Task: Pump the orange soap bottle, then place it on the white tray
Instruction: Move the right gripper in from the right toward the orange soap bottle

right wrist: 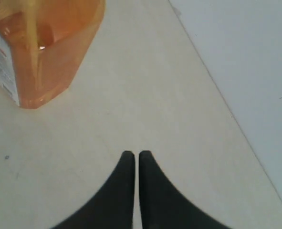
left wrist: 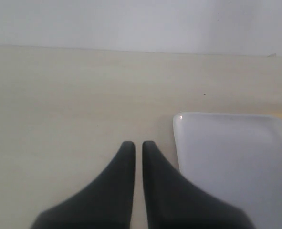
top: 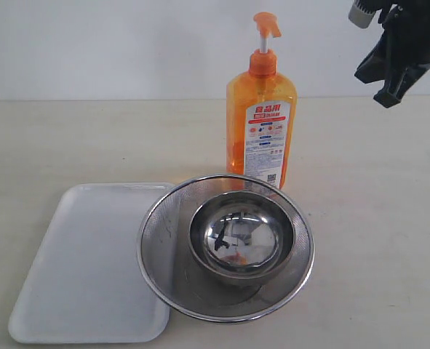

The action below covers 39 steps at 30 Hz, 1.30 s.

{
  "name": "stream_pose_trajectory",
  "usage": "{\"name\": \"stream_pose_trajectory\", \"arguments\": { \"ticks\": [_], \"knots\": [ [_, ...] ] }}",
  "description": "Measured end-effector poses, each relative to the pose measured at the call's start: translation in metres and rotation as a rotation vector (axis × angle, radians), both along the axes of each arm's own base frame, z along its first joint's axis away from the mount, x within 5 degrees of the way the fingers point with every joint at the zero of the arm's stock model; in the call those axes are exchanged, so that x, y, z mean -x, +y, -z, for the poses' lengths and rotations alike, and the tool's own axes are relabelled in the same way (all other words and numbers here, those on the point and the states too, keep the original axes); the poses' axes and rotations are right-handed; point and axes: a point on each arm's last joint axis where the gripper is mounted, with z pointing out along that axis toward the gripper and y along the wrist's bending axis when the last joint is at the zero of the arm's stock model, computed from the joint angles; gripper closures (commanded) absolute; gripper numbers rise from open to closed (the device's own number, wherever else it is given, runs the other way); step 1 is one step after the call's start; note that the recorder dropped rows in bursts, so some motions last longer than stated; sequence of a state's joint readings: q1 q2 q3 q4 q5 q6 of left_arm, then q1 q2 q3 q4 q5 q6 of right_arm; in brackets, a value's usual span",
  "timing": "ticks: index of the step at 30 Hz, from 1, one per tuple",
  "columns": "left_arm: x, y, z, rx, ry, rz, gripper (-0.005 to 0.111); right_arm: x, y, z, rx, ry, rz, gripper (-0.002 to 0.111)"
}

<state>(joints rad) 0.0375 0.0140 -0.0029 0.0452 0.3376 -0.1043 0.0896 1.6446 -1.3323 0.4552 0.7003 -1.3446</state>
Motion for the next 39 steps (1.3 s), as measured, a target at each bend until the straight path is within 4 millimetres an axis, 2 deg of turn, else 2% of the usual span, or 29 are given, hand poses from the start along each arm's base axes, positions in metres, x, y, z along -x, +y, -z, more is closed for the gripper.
{"name": "stream_pose_trajectory", "arguments": {
  "ticks": [10,13,16,19,24,32,39],
  "knots": [
    [0.0,0.0,0.0,0.0,0.0,0.0,0.102,-0.007,0.009,0.017,-0.144,0.091,0.004,0.109],
    [0.0,0.0,0.0,0.0,0.0,0.0,0.102,-0.01,0.001,0.023,-0.214,0.144,0.028,0.109],
    [0.0,0.0,0.0,0.0,0.0,0.0,0.102,-0.015,-0.019,0.03,-0.252,0.163,0.041,0.109],
    [0.0,0.0,0.0,0.0,0.0,0.0,0.102,-0.017,-0.043,0.037,-0.353,0.189,-0.001,0.109],
    [0.0,0.0,0.0,0.0,0.0,0.0,0.102,-0.018,-0.063,0.052,-0.422,0.21,-0.094,0.109],
    [0.0,0.0,0.0,0.0,0.0,0.0,0.102,-0.023,-0.066,0.089,-0.462,0.206,-0.325,0.109],
    [0.0,0.0,0.0,0.0,0.0,0.0,0.102,-0.032,-0.065,0.116,-0.519,0.211,-0.334,0.109]
  ]
}}
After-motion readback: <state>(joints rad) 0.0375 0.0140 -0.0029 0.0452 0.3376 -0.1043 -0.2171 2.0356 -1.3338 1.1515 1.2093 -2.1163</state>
